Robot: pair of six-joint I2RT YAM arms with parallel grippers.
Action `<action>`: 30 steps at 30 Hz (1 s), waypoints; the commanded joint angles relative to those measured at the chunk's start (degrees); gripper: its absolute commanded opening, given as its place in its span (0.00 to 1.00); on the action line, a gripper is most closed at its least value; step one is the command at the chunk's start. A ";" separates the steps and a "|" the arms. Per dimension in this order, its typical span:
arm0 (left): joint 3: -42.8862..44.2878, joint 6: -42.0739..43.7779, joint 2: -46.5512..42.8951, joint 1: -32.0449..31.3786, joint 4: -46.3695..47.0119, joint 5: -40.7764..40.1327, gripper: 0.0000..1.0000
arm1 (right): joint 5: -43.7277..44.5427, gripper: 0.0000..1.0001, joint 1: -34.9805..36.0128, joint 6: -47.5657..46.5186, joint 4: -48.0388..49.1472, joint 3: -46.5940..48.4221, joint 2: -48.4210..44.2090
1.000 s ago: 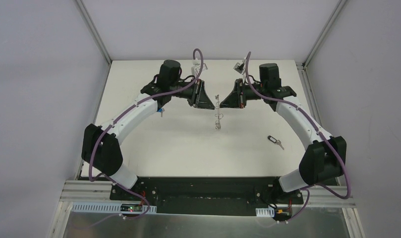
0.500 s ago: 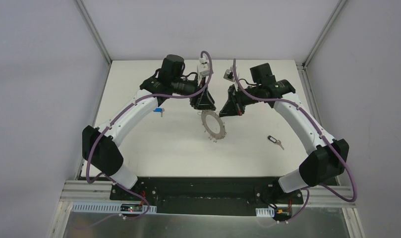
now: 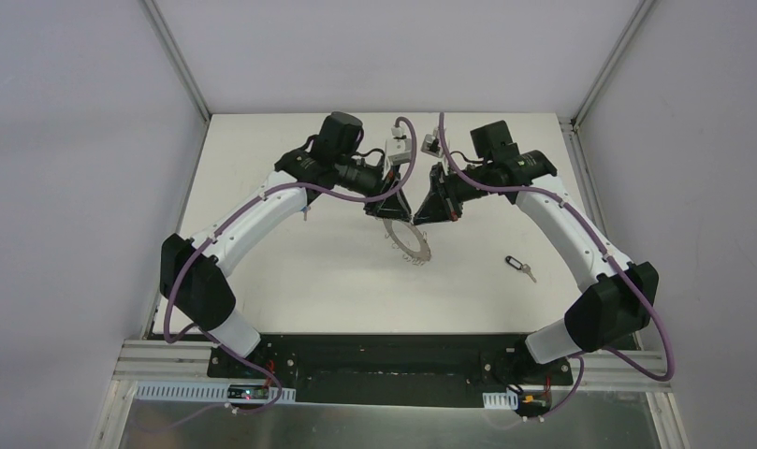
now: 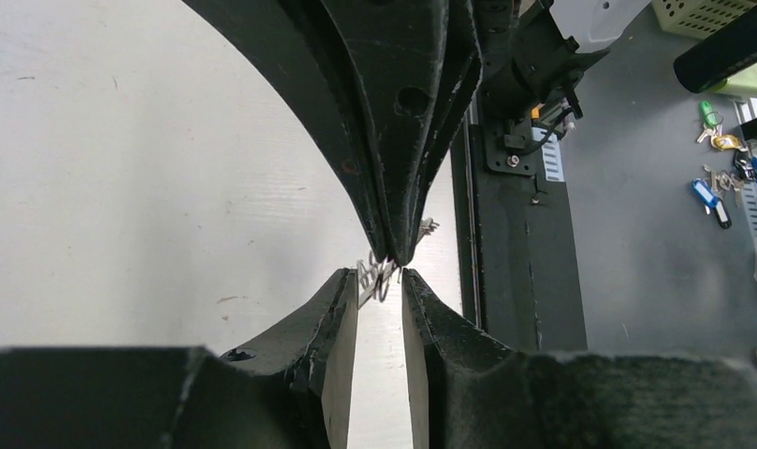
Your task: Put the keys on the keyring
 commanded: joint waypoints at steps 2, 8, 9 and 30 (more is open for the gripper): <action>3.59 2.57 1.26 -0.93 -0.85 0.92 0.23 | -3.59 0.00 0.37 -1.44 0.65 0.13 -2.35; 4.38 2.40 2.20 -1.49 -1.44 0.89 0.08 | -3.20 0.00 0.33 -1.70 0.77 -0.41 -2.68; 4.48 2.43 2.33 -1.58 -1.62 0.89 0.08 | -3.14 0.00 0.34 -1.70 0.81 -0.48 -2.71; 6.91 2.65 4.55 -1.84 -7.08 2.11 0.00 | -2.76 0.00 0.33 -1.47 1.77 -1.28 -3.01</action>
